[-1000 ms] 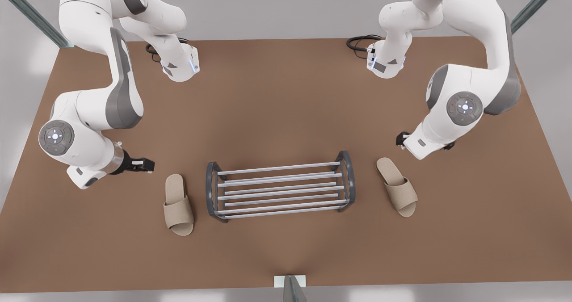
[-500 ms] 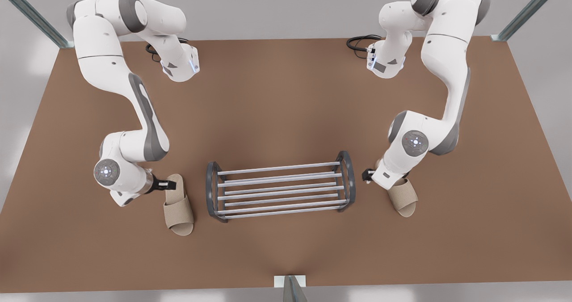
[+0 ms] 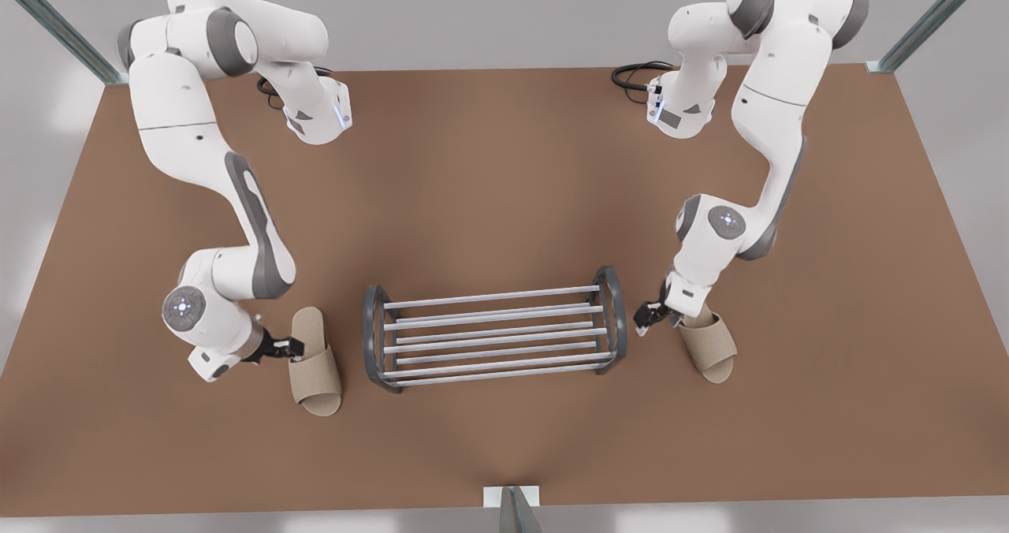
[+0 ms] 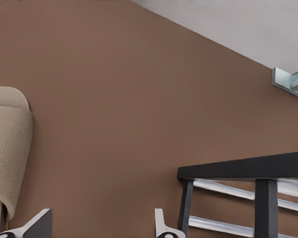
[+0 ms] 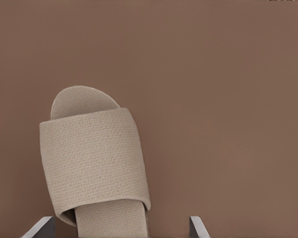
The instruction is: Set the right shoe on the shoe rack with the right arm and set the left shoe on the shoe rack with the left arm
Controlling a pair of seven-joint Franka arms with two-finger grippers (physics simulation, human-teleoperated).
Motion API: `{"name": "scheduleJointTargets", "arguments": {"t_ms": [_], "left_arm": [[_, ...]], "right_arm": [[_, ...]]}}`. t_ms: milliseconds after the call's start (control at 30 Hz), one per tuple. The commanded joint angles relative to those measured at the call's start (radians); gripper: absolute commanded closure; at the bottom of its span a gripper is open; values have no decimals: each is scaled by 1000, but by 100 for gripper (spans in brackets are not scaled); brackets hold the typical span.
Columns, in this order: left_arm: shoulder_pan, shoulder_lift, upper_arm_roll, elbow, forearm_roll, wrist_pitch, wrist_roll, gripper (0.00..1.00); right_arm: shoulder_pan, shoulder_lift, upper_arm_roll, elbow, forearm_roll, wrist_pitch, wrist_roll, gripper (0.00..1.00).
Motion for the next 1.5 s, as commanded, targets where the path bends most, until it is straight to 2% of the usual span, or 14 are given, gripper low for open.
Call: {"name": "scheduleJointTargets", "arguments": {"t_ms": [0, 133, 233, 467, 800, 1467], "left_arm": [[0, 7, 4, -13, 7, 241, -47, 0], [0, 56, 20, -21, 5, 379, -37, 0], [-2, 13, 60, -67, 17, 385, 73, 0], [0, 10, 138, -142, 19, 439, 151, 0], [-3, -9, 142, -253, 19, 518, 165, 0], [1, 123, 144, -167, 14, 520, 161, 0]], "right_arm": [[-10, 2, 0, 1, 2, 10, -265, 0], [-13, 2, 2, -7, 3, 3, -286, 0], [-15, -3, 18, -8, 5, -27, -311, 0], [-28, 36, 18, -8, 2, -13, -385, 0], [-22, 85, 18, -11, 2, 41, -372, 0], [-25, 128, 17, 4, 39, 55, -299, 0]]}}
